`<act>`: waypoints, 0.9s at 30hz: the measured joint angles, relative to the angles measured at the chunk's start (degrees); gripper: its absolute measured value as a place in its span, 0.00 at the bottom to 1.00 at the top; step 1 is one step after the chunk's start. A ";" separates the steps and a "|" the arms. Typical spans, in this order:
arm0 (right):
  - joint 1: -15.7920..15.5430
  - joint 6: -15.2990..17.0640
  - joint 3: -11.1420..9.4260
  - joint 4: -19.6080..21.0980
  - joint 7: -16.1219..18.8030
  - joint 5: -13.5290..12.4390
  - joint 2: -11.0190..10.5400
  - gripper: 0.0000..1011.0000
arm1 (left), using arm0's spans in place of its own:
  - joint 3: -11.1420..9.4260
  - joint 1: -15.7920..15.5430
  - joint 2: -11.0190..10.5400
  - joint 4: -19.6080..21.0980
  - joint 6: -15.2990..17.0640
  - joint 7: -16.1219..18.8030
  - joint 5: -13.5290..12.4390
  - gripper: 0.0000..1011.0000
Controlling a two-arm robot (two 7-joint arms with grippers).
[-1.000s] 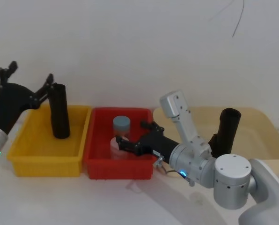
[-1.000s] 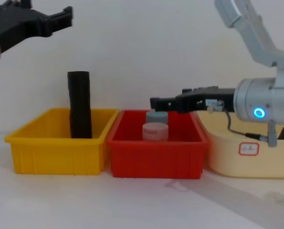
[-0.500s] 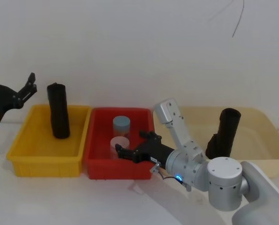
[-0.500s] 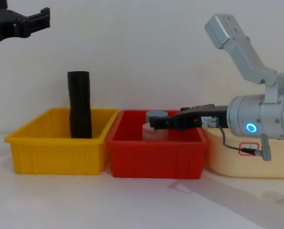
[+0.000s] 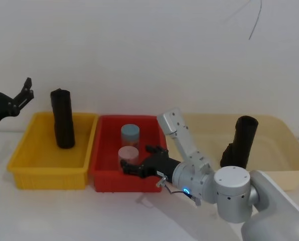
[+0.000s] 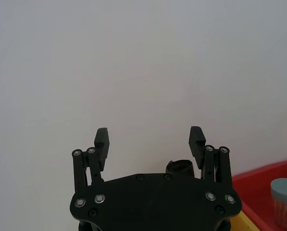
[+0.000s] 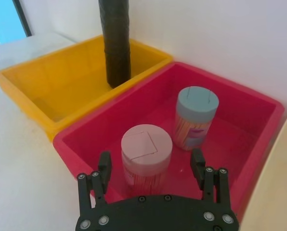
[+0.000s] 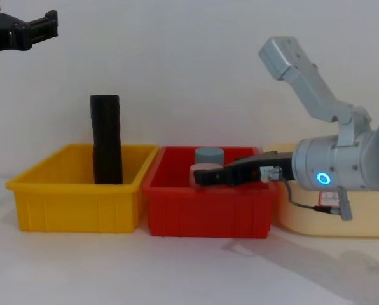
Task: Pick up the garbage bag with the one hand and transfer it to the other hand.
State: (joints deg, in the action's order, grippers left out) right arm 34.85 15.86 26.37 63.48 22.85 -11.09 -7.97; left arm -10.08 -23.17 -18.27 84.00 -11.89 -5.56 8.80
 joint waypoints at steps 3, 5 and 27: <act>0.59 0.11 0.38 -0.86 0.26 0.12 0.22 0.99 | 0.07 0.04 -0.04 0.03 0.02 0.10 -0.05 0.99; 0.93 0.18 0.56 -1.35 0.33 0.17 0.36 0.99 | 0.09 0.05 -0.04 0.03 0.03 0.13 -0.07 0.99; 5.07 -0.03 1.16 -7.57 0.55 0.70 2.74 0.95 | 0.27 0.15 -0.14 0.10 0.10 0.34 -0.23 0.99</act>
State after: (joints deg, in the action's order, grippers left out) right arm 39.92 15.83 27.53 55.91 23.41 -10.39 -5.24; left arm -9.81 -23.02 -18.41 84.10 -11.79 -5.21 8.57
